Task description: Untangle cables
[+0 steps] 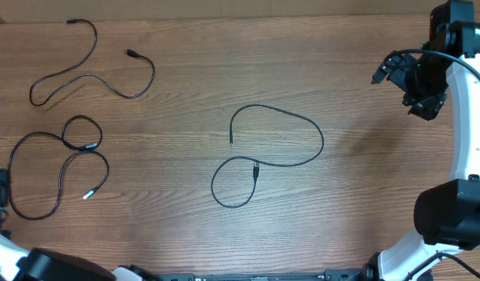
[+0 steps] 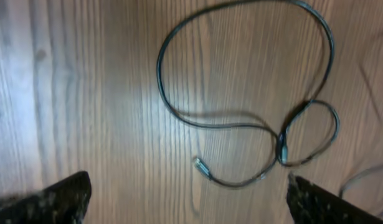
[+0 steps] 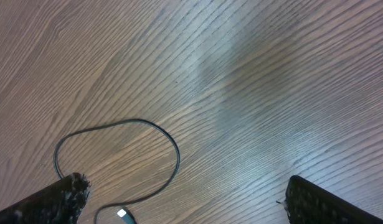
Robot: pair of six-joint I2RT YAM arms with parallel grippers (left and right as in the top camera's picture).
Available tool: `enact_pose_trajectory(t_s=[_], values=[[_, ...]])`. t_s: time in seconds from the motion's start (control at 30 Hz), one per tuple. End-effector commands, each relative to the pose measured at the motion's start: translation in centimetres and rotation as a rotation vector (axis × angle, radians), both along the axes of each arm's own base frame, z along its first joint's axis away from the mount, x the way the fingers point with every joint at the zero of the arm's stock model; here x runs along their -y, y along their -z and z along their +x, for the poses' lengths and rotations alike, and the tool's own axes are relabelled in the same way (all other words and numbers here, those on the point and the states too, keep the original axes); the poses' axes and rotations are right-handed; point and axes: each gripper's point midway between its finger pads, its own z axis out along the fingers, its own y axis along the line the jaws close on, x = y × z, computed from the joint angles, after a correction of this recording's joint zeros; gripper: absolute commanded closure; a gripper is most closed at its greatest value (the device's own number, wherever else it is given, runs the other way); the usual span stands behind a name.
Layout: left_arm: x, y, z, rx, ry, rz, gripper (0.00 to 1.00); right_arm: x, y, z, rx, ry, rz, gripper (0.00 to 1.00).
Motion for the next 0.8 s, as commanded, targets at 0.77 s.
enact_pose_trajectory(t_s=[0.77], values=[[-0.7,16.5,1.1,-0.35,0.116,-0.003,0.0,0.2,-0.5,-0.1,0.015,0.007,-0.008,0.0]])
